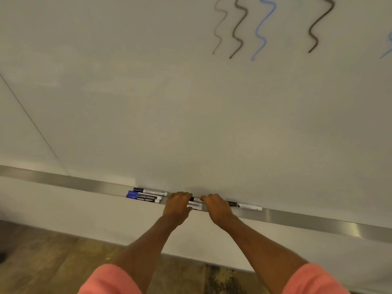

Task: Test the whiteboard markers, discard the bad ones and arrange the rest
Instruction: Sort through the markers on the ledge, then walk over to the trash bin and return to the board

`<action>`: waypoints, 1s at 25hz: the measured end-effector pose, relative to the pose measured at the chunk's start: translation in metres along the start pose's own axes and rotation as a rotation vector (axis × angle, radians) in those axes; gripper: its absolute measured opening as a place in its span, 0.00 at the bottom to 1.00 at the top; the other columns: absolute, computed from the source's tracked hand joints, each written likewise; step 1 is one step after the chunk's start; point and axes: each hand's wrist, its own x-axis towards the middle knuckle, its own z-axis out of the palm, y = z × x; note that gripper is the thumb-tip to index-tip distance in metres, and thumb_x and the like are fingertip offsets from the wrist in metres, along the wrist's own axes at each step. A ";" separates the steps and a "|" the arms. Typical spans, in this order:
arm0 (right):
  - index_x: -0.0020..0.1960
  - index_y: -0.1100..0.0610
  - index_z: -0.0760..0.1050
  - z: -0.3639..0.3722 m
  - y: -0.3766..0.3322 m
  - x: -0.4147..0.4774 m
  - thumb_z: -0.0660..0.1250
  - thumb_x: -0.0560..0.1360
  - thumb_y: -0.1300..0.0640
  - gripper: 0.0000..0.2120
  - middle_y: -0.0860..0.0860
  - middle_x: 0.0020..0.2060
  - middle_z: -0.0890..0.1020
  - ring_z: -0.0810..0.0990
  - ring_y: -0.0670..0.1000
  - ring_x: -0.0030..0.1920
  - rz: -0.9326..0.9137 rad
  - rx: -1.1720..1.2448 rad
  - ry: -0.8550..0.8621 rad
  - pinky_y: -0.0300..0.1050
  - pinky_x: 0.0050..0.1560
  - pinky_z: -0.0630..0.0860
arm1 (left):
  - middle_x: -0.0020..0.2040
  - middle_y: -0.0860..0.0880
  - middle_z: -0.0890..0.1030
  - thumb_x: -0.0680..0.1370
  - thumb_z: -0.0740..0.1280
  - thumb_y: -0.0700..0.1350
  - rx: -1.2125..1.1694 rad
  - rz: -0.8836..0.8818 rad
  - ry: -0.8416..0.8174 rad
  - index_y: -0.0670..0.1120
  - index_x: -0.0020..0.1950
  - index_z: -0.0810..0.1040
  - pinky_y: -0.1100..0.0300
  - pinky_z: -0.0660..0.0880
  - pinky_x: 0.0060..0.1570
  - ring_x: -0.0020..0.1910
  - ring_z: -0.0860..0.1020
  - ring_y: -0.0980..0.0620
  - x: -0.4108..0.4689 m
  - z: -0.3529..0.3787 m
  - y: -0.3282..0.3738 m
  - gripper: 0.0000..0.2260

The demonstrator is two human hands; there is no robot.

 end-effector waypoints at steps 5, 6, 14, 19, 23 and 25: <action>0.60 0.57 0.71 0.010 -0.014 0.022 0.63 0.73 0.69 0.17 0.57 0.54 0.78 0.77 0.58 0.55 0.058 -0.065 -0.048 0.50 0.48 0.75 | 0.62 0.48 0.77 0.77 0.64 0.44 -0.087 0.029 -0.036 0.46 0.64 0.73 0.59 0.65 0.62 0.61 0.73 0.48 0.008 0.007 -0.023 0.15; 0.60 0.58 0.70 0.010 -0.017 0.026 0.63 0.73 0.69 0.17 0.57 0.55 0.78 0.77 0.58 0.55 0.059 -0.074 -0.050 0.50 0.48 0.75 | 0.64 0.48 0.76 0.78 0.64 0.43 -0.097 0.026 -0.040 0.45 0.65 0.72 0.59 0.63 0.64 0.63 0.72 0.48 0.009 0.008 -0.025 0.16; 0.67 0.56 0.67 0.027 -0.027 0.046 0.64 0.77 0.62 0.20 0.53 0.64 0.73 0.70 0.53 0.65 -0.048 -0.019 -0.007 0.47 0.59 0.71 | 0.70 0.50 0.70 0.80 0.60 0.43 -0.059 0.037 -0.040 0.47 0.70 0.69 0.60 0.58 0.68 0.69 0.66 0.51 0.014 0.013 -0.039 0.18; 0.61 0.58 0.76 0.033 -0.024 0.036 0.68 0.72 0.62 0.17 0.55 0.55 0.80 0.78 0.56 0.56 -0.103 -0.023 0.128 0.49 0.55 0.76 | 0.69 0.49 0.71 0.79 0.60 0.44 -0.032 0.050 -0.035 0.46 0.69 0.69 0.60 0.57 0.69 0.70 0.66 0.51 0.013 0.018 -0.037 0.18; 0.49 0.58 0.81 0.028 -0.005 0.019 0.79 0.58 0.64 0.20 0.53 0.41 0.84 0.83 0.54 0.41 -0.105 0.024 0.212 0.45 0.39 0.80 | 0.70 0.51 0.71 0.80 0.60 0.47 -0.038 0.051 -0.055 0.48 0.71 0.67 0.59 0.53 0.72 0.70 0.66 0.53 0.010 0.023 -0.021 0.19; 0.48 0.57 0.82 0.026 0.009 0.005 0.80 0.56 0.64 0.21 0.52 0.41 0.84 0.83 0.53 0.40 -0.093 0.038 0.222 0.45 0.39 0.81 | 0.71 0.50 0.69 0.81 0.58 0.48 -0.033 0.066 -0.079 0.47 0.72 0.66 0.59 0.52 0.72 0.71 0.64 0.53 0.008 0.027 -0.005 0.19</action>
